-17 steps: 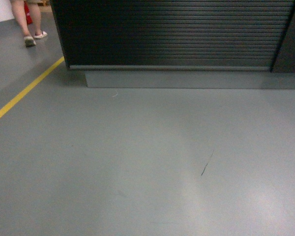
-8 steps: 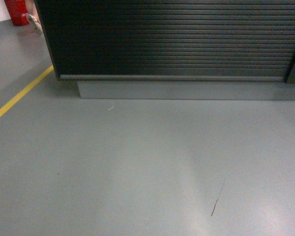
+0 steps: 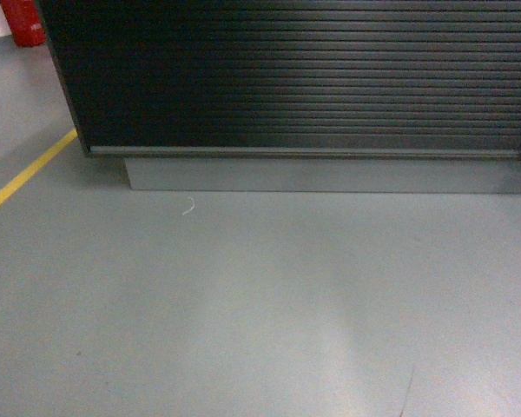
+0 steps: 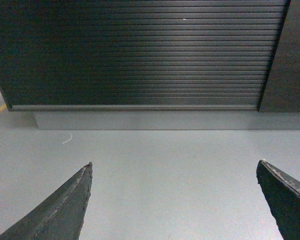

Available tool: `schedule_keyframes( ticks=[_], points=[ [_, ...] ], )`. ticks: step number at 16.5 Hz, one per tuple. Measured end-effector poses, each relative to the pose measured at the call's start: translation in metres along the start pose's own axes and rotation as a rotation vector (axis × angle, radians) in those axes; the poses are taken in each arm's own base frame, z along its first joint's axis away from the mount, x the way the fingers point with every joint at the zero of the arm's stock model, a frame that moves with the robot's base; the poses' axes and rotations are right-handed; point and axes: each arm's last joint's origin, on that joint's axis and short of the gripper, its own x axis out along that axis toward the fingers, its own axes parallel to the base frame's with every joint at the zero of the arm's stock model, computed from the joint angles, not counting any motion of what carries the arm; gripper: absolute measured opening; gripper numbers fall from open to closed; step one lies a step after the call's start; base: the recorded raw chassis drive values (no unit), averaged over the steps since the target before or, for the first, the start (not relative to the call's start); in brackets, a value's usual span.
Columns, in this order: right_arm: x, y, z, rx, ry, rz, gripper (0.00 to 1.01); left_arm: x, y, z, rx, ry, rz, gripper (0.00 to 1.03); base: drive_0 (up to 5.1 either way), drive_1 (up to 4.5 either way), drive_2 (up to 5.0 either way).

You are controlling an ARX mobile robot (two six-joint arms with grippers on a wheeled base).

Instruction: Place dark red mango on scale at checkout

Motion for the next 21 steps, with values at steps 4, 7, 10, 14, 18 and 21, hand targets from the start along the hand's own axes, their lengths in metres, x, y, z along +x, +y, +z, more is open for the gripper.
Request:
schedule_keyframes(
  ticks=[4,7,10,14,18,21],
  points=[
    [0.0000,0.0000,-0.0001,0.000,0.002,0.000,0.98,0.0000,0.0000,0.0003,0.000,-0.003,0.000,0.98,-0.1,3.38,-3.5],
    [0.0000,0.0000,-0.0002,0.000,0.002,0.000,0.98,0.0000,0.0000,0.0004,0.000,-0.004,0.000,0.98,0.0,3.19,-3.3],
    [0.0000,0.0000,-0.0003,0.000,0.003,0.000,0.98,0.0000,0.0000,0.0003,0.000,-0.003,0.000,0.98,0.1,3.30,-3.1],
    [0.0000,0.0000,-0.0001,0.000,0.001,0.000,0.98,0.0000,0.0000,0.0002,0.000,-0.002,0.000,0.98,0.1,3.28,-3.1],
    [0.0000,0.0000,-0.0001,0.000,0.002,0.000,0.98,0.0000,0.0000,0.0003,0.000,-0.003,0.000,0.98,0.0,3.14,-3.1],
    [0.0000,0.0000,-0.0002,0.000,0.002,0.000,0.98,0.0000,0.0000,0.0002,0.000,-0.002,0.000,0.98,0.1,2.86,-2.6]
  ],
)
